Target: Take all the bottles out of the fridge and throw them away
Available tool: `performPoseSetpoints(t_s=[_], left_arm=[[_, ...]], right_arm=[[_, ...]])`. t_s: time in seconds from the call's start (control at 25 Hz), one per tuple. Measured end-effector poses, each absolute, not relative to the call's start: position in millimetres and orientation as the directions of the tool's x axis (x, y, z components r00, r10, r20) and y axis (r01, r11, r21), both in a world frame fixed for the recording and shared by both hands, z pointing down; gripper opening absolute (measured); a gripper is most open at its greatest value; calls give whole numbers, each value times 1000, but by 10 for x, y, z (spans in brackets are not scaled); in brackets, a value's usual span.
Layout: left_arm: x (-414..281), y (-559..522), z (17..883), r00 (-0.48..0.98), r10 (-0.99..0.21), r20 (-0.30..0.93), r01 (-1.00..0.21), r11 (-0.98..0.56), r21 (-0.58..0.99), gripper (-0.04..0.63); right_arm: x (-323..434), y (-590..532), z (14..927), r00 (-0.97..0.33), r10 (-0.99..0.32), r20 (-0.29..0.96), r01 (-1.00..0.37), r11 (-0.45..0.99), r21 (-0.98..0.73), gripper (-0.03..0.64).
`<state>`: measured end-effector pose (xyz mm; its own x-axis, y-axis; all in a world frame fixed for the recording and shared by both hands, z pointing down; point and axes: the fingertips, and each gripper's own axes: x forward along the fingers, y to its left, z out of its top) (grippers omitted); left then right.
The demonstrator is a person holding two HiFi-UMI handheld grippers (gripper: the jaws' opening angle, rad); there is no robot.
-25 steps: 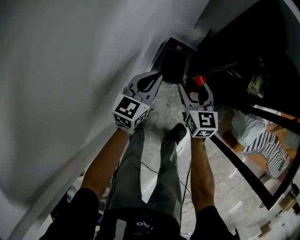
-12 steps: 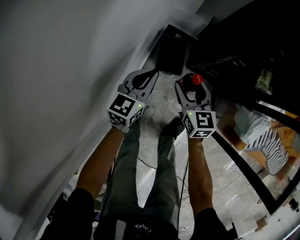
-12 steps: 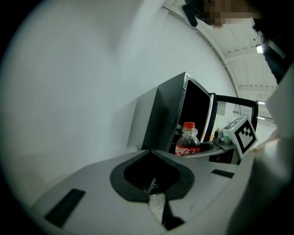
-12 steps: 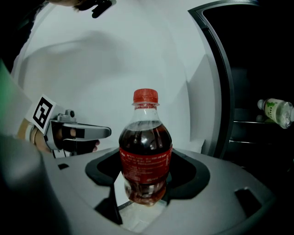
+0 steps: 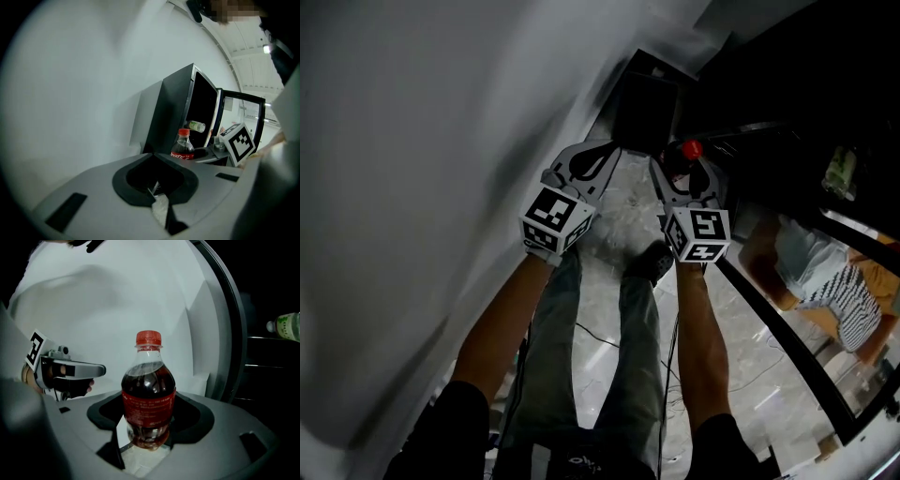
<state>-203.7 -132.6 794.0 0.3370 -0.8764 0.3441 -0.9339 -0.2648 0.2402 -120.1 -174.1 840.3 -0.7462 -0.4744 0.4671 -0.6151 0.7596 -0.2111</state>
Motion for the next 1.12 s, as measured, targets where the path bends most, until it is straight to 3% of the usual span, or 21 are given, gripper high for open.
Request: performPoseSetpoints(t_s=[0.68, 1.0, 1.04, 1.12], left_arm=[[-2109, -1995, 9566, 365, -840, 400, -929, -301, 216, 6], [-2016, -2225, 9710, 372, -849, 376, -928, -328, 178, 6], [-1991, -2231, 9697, 374, -849, 374, -927, -332, 174, 6], [-1964, -2226, 9668, 377, -847, 374, -926, -337, 169, 6]], right_arm=[[-1455, -2287, 10299, -724, -455, 518, -639, 725, -256, 313], [-1441, -2490, 10807, -707, -461, 537, -651, 720, -239, 313], [-1425, -2502, 10816, -704, -466, 536, -654, 719, -234, 306], [-1392, -2538, 10778, -687, -499, 528, -671, 715, -196, 188]])
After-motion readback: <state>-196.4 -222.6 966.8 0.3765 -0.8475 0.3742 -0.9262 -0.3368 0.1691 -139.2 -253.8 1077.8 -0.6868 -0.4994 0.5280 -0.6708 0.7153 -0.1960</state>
